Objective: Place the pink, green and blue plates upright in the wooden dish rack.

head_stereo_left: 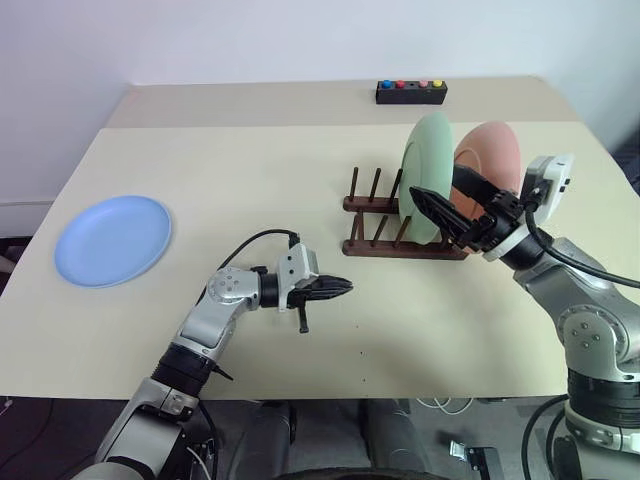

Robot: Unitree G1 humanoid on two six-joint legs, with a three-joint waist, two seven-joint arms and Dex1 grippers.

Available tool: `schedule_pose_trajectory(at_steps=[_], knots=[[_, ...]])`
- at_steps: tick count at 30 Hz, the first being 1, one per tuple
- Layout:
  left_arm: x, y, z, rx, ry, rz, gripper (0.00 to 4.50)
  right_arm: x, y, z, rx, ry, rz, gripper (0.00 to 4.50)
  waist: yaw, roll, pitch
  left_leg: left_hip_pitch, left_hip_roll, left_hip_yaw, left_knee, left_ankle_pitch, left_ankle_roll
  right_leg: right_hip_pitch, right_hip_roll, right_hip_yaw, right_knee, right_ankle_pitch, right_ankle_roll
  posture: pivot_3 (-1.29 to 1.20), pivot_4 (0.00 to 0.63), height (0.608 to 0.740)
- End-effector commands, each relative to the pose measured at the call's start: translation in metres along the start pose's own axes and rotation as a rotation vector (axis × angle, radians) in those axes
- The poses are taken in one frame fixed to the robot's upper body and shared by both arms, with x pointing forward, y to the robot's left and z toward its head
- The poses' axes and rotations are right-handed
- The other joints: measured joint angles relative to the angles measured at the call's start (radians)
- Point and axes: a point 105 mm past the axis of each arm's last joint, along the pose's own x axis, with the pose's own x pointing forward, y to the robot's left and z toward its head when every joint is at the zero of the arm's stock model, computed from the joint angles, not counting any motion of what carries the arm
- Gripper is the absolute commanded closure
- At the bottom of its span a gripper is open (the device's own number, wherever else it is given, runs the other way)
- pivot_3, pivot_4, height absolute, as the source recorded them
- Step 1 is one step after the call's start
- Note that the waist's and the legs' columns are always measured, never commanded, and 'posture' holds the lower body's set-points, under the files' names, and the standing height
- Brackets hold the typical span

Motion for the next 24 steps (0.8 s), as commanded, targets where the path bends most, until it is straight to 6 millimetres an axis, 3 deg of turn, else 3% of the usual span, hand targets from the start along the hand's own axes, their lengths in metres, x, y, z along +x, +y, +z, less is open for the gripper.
schedule_pose_trajectory(at_steps=[1, 10, 18, 24], knots=[[0.002, -0.005, 0.012, 0.044, -0.029, 0.004, 4.39, -0.002, 0.004, 0.018, -0.137, -0.025, 0.002, 0.06, 0.000, 0.000, 0.000, 0.000, 0.000, 0.000, 0.000, 0.000, 0.000, 0.000, 0.000, 0.000, 0.000, 0.000, 0.000, 0.00, 0.150, 0.740], [0.003, -0.004, 0.018, 0.047, -0.031, 0.004, 4.39, 0.002, 0.023, 0.038, -0.316, -0.029, 0.054, 0.06, 0.000, 0.000, 0.000, 0.000, 0.000, 0.000, 0.000, 0.000, 0.000, 0.000, 0.000, 0.000, 0.000, 0.000, 0.000, 0.00, 0.150, 0.740], [0.000, 0.004, 0.022, 0.057, -0.029, 0.032, 4.39, 0.008, 0.024, 0.073, -0.456, -0.101, 0.040, 0.06, 0.001, 0.000, 0.000, 0.000, 0.000, 0.000, 0.000, 0.000, 0.000, 0.000, 0.000, 0.000, 0.000, 0.000, 0.000, 0.00, 0.150, 0.740], [-0.016, 0.017, 0.025, 0.047, -0.030, 0.104, 4.39, 0.011, 0.030, 0.083, -0.547, -0.108, 0.073, 0.06, -0.001, 0.000, 0.000, 0.000, 0.000, 0.000, 0.000, 0.000, 0.000, -0.001, 0.000, 0.000, 0.000, 0.000, 0.000, 0.00, 0.150, 0.740]])
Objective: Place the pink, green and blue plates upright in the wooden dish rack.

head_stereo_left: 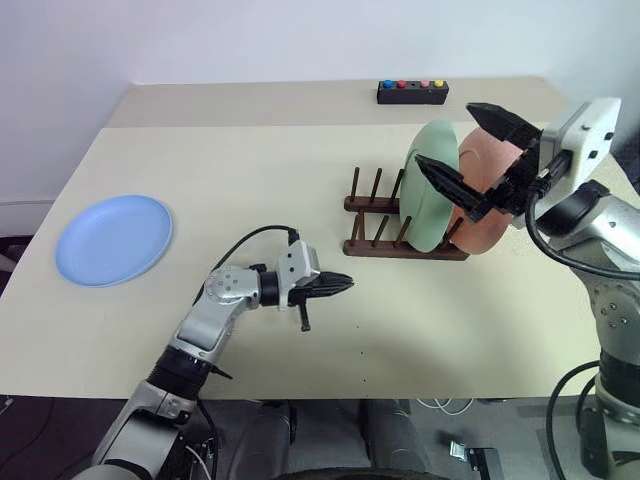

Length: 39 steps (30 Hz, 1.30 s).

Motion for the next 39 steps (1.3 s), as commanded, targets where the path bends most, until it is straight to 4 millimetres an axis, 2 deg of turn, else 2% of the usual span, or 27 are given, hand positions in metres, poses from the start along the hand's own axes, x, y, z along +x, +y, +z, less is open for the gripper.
schedule_pose_trajectory(at_steps=[1, 4, 9, 11, 14, 15, 16, 19, 22, 25, 27, 35, 39], knots=[[-0.014, 0.015, 0.017, 0.008, -0.047, 0.080, 4.39, 0.003, 0.005, 0.026, -0.098, -0.084, 0.033, 0.06, -0.001, 0.000, 0.000, 0.000, 0.000, 0.000, 0.000, 0.000, 0.000, 0.000, 0.000, 0.000, 0.000, 0.000, 0.000, 0.00, 0.150, 0.740], [-0.036, 0.039, 0.029, -0.041, -0.092, 0.221, 3.49, 0.013, 0.017, 0.034, -0.134, -0.116, 0.095, 0.00, -0.003, 0.000, 0.000, 0.000, 0.000, 0.000, 0.000, 0.000, 0.000, -0.001, 0.000, 0.000, 0.000, 0.000, 0.000, 0.00, 0.150, 0.740], [-0.084, 0.084, 0.047, -0.040, -0.124, 0.537, 1.04, 0.032, 0.036, 0.030, -0.188, -0.123, 0.181, 0.00, -0.003, -0.001, 0.000, -0.001, 0.000, 0.000, 0.000, 0.000, 0.000, -0.002, 0.000, 0.000, 0.001, 0.000, 0.000, 0.00, 0.150, 0.740], [-0.121, 0.114, 0.048, 0.001, -0.071, 0.780, 0.05, 0.039, 0.044, 0.022, -0.211, -0.113, 0.215, 0.00, -0.002, -0.001, 0.001, -0.001, 0.000, 0.000, 0.000, 0.000, 0.000, -0.002, 0.000, 0.000, 0.000, 0.000, 0.000, 0.00, 0.150, 0.740], [-0.189, 0.148, 0.050, 0.016, -0.006, 1.159, 0.05, 0.046, 0.053, 0.009, -0.222, -0.092, 0.251, 0.00, -0.003, -0.003, 0.002, -0.001, 0.000, 0.000, 0.000, 0.000, 0.000, -0.003, 0.000, 0.000, 0.001, 0.000, 0.000, 0.00, 0.150, 0.740], [-0.203, 0.153, 0.049, 0.008, 0.008, 1.236, 0.05, 0.047, 0.054, 0.006, -0.225, -0.088, 0.257, 0.00, -0.004, -0.003, 0.002, -0.001, 0.000, 0.000, 0.000, 0.000, 0.000, -0.003, 0.000, 0.000, 0.001, 0.000, 0.000, 0.00, 0.150, 0.740], [-0.229, 0.160, 0.048, -0.005, 0.036, 1.367, 0.05, 0.048, 0.055, 0.002, -0.224, -0.083, 0.268, 0.00, -0.004, -0.003, 0.002, -0.001, 0.000, 0.000, 0.000, 0.000, 0.000, -0.003, 0.000, 0.000, 0.001, 0.001, 0.000, 0.00, 0.150, 0.740], [-0.290, 0.163, 0.039, -0.054, 0.144, 1.659, 0.05, 0.050, 0.058, -0.005, -0.221, -0.079, 0.288, 0.00, -0.003, -0.004, 0.002, -0.001, 0.000, 0.000, -0.001, 0.000, 0.000, -0.004, 0.000, 0.000, 0.001, 0.001, 0.000, 0.00, 0.150, 0.740], [-0.336, 0.154, 0.030, -0.151, 0.190, 1.842, 0.05, 0.051, 0.059, -0.009, -0.209, -0.082, 0.298, 0.00, -0.004, -0.005, 0.003, -0.002, 0.000, 0.000, -0.002, 0.000, 0.000, -0.005, 0.000, 0.000, 0.001, 0.001, 0.000, 0.00, 0.150, 0.740], [-0.359, 0.143, 0.013, -0.245, 0.280, 1.913, 0.05, 0.052, 0.060, -0.012, -0.197, -0.084, 0.299, 0.00, -0.002, -0.006, 0.003, -0.002, 0.000, 0.000, -0.002, 0.000, 0.000, -0.005, 0.000, 0.000, 0.001, 0.001, 0.000, 0.00, 0.150, 0.740], [-0.364, 0.138, 0.001, -0.308, 0.329, 1.914, 0.05, 0.051, 0.062, -0.015, -0.188, -0.083, 0.298, 0.00, -0.001, -0.007, 0.003, -0.002, 0.000, 0.000, -0.001, 0.000, -0.001, -0.005, 0.000, -0.001, 0.002, 0.001, 0.000, 0.00, 0.150, 0.740], [-0.369, 0.123, -0.041, -0.480, 0.515, 1.871, 0.05, 0.050, 0.065, -0.019, -0.176, -0.079, 0.290, 0.00, -0.003, -0.010, 0.002, -0.002, 0.000, 0.000, -0.001, 0.001, -0.002, -0.005, 0.000, -0.001, 0.003, 0.001, -0.001, 0.00, 0.150, 0.740], [-0.361, 0.121, -0.054, -0.615, 0.461, 1.837, 0.05, 0.048, 0.065, -0.021, -0.173, -0.077, 0.282, 0.00, -0.003, -0.010, 0.002, -0.002, 0.000, 0.000, -0.002, 0.001, -0.002, -0.005, 0.000, -0.001, 0.003, 0.001, -0.001, 0.00, 0.150, 0.740]])
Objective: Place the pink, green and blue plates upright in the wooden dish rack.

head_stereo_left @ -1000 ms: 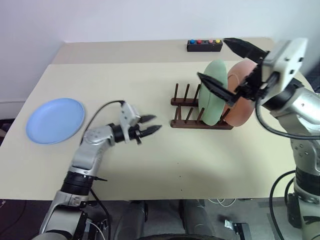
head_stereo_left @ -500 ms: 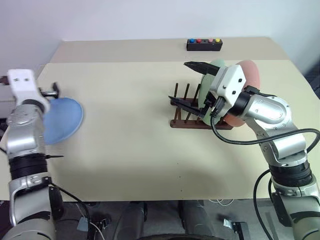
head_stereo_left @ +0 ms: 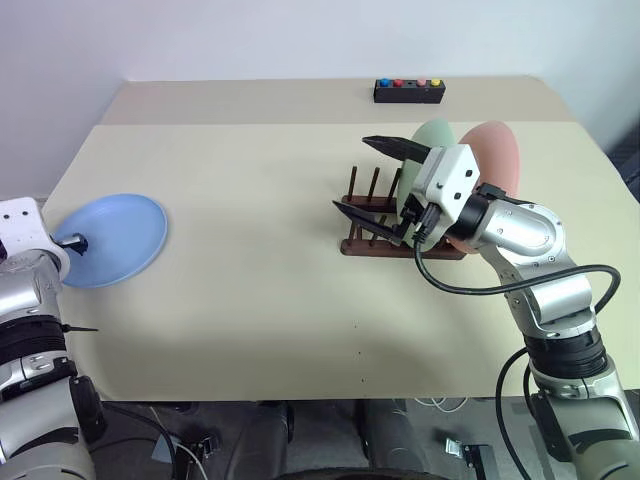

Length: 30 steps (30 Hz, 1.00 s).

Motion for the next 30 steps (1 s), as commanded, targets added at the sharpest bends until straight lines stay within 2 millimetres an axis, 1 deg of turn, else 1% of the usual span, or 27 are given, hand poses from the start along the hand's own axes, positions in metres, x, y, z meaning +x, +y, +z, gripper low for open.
schedule_pose_trajectory(at_steps=[1, 3, 4, 10, 12, 15, 16, 17, 18, 20, 24, 25, 27, 30], knots=[[-0.001, 0.004, 0.011, -0.058, -0.012, -0.012, 0.28, -0.002, -0.001, 0.010, -0.035, -0.036, -0.017, 0.00, 0.001, 0.000, 0.000, 0.000, 0.000, 0.000, 0.000, 0.000, 0.000, 0.000, 0.000, 0.000, 0.000, 0.000, 0.000, 0.00, 0.150, 0.740], [-0.001, 0.004, 0.009, -0.096, -0.013, -0.012, 0.91, -0.004, -0.002, 0.009, -0.035, -0.031, -0.022, 0.00, 0.000, 0.000, 0.000, 0.000, 0.000, 0.000, 0.000, 0.000, 0.000, 0.000, 0.000, 0.000, 0.000, 0.000, 0.000, 0.00, 0.150, 0.740], [0.000, 0.003, 0.009, -0.113, -0.016, -0.016, 1.32, -0.004, -0.002, 0.008, -0.035, -0.029, -0.024, 0.00, 0.000, 0.000, 0.000, 0.000, 0.000, 0.000, 0.000, 0.000, 0.000, 0.000, 0.000, 0.000, 0.000, 0.000, 0.000, 0.00, 0.150, 0.740], [-0.002, -0.005, 0.007, -0.187, -0.030, -0.050, 4.47, -0.005, -0.002, 0.007, -0.036, -0.027, -0.028, 0.00, 0.002, 0.000, 0.000, 0.000, 0.000, 0.000, 0.000, 0.000, 0.000, 0.000, 0.000, 0.000, 0.001, 0.000, 0.000, 0.00, 0.150, 0.740], [-0.004, -0.012, 0.011, -0.209, -0.059, -0.082, 4.47, -0.005, -0.002, 0.007, -0.036, -0.025, -0.029, 0.00, 0.003, -0.001, 0.000, 0.000, 0.000, 0.000, 0.001, 0.000, -0.001, 0.000, 0.000, 0.000, 0.001, 0.000, 0.000, 0.00, 0.150, 0.740], [-0.010, -0.029, 0.025, -0.262, -0.136, -0.179, 4.47, -0.005, -0.003, 0.006, -0.036, -0.023, -0.030, 0.00, 0.006, -0.001, 0.000, 0.000, 0.000, 0.000, 0.001, 0.000, -0.001, 0.000, -0.001, 0.000, 0.001, 0.000, 0.000, 0.00, 0.150, 0.740], [-0.016, -0.041, 0.035, -0.275, -0.192, -0.236, 4.47, -0.006, -0.003, 0.006, -0.037, -0.021, -0.030, 0.00, 0.006, -0.001, -0.001, 0.000, 0.000, 0.000, 0.001, 0.000, -0.001, 0.000, -0.001, 0.000, 0.001, 0.000, 0.000, 0.00, 0.150, 0.740], [-0.021, -0.049, 0.042, -0.283, -0.231, -0.274, 4.47, -0.006, -0.003, 0.006, -0.038, -0.019, -0.031, 0.00, 0.007, -0.001, -0.001, 0.000, 0.000, 0.000, 0.001, 0.000, -0.001, 0.000, -0.001, 0.000, 0.001, 0.000, 0.000, 0.00, 0.150, 0.740], [-0.030, -0.062, 0.054, -0.285, -0.306, -0.331, 4.47, -0.006, -0.004, 0.006, -0.043, -0.017, -0.030, 0.00, 0.009, -0.001, -0.001, 0.000, 0.000, 0.000, 0.001, 0.000, -0.001, 0.000, -0.001, 0.000, 0.001, 0.000, 0.000, 0.00, 0.150, 0.740], [-0.044, -0.080, 0.067, -0.293, -0.392, -0.402, 4.47, -0.006, -0.004, 0.006, -0.052, -0.016, -0.028, 0.00, 0.009, -0.002, 0.000, 0.000, 0.000, 0.000, 0.001, 0.001, -0.001, 0.001, -0.001, 0.000, 0.001, 0.000, 0.000, 0.00, 0.150, 0.740], [-0.094, -0.135, 0.102, -0.274, -0.605, -0.609, 4.47, -0.003, -0.003, 0.005, -0.157, 0.010, -0.005, 0.00, 0.005, -0.002, 0.000, 0.000, 0.000, 0.000, 0.001, 0.001, -0.001, 0.000, -0.001, 0.000, 0.000, 0.001, -0.001, 0.00, 0.150, 0.740], [-0.104, -0.146, 0.107, -0.278, -0.634, -0.643, 4.47, -0.002, -0.002, 0.004, -0.190, 0.020, 0.002, 0.00, 0.006, -0.002, 0.000, 0.000, 0.000, 0.000, 0.001, 0.001, -0.001, 0.000, -0.001, 0.000, 0.000, 0.001, -0.001, 0.00, 0.150, 0.740], [-0.123, -0.169, 0.116, -0.227, -0.696, -0.697, 4.47, -0.001, 0.000, 0.000, -0.258, 0.039, 0.014, 0.00, 0.006, -0.003, 0.000, -0.001, 0.000, 0.000, 0.001, 0.001, -0.001, 0.000, -0.001, 0.000, 0.000, 0.001, 0.000, 0.00, 0.150, 0.740], [-0.140, -0.187, 0.126, -0.232, -0.746, -0.723, 4.47, 0.001, 0.000, -0.003, -0.326, 0.053, 0.008, 0.00, 0.000, -0.003, 0.000, 0.000, 0.000, 0.001, 0.001, 0.001, -0.001, 0.000, -0.001, 0.000, 0.000, 0.001, 0.000, 0.00, 0.150, 0.740]])
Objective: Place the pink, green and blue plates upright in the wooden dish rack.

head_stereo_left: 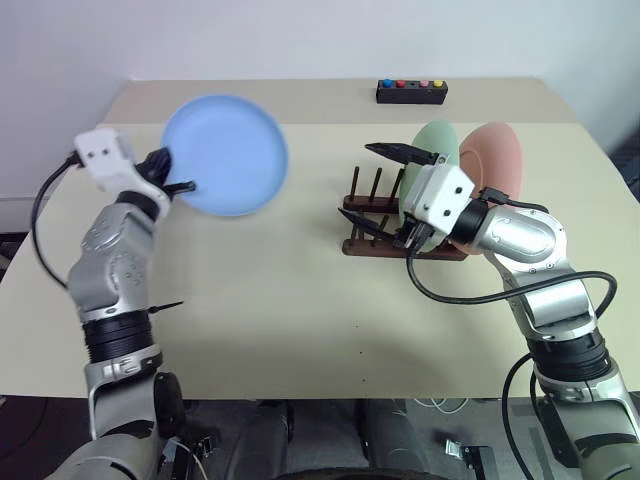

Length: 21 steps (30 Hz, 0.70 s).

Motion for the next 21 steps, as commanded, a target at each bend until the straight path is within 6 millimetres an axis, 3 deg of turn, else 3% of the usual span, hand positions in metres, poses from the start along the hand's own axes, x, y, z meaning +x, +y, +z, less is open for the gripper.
schedule_pose_trajectory(at_steps=[1, 6, 12, 21], knots=[[0.006, -0.032, 0.035, 0.041, -0.142, -0.045, 4.47, 0.003, -0.006, 0.006, -0.150, -0.003, -0.022, 0.00, -0.003, 0.000, 0.000, 0.000, 0.000, 0.000, 0.000, 0.000, 0.000, 0.000, 0.000, 0.000, 0.000, 0.000, 0.000, 0.00, 0.150, 0.740], [0.009, -0.076, 0.063, 0.060, -0.249, -0.130, 4.47, 0.007, -0.012, 0.006, -0.283, 0.009, -0.058, 0.00, 0.000, 0.000, 0.000, 0.000, 0.000, 0.000, 0.000, 0.000, 0.000, 0.000, 0.000, 0.000, 0.000, 0.000, 0.000, 0.00, 0.150, 0.740], [0.006, -0.114, 0.085, -0.011, -0.322, -0.193, 4.47, 0.015, -0.019, 0.007, -0.433, 0.022, -0.092, 0.00, 0.001, -0.001, 0.000, 0.000, 0.000, 0.000, 0.000, 0.000, 0.000, 0.000, 0.000, 0.000, 0.000, 0.000, 0.000, 0.00, 0.150, 0.740], [0.000, -0.148, 0.077, -0.012, -0.294, -0.283, 4.47, 0.025, -0.023, -0.004, -0.604, 0.083, -0.096, 0.00, 0.001, -0.001, 0.000, 0.000, 0.000, 0.000, 0.000, 0.000, 0.000, 0.000, 0.000, 0.000, -0.001, 0.000, 0.000, 0.00, 0.150, 0.740]])
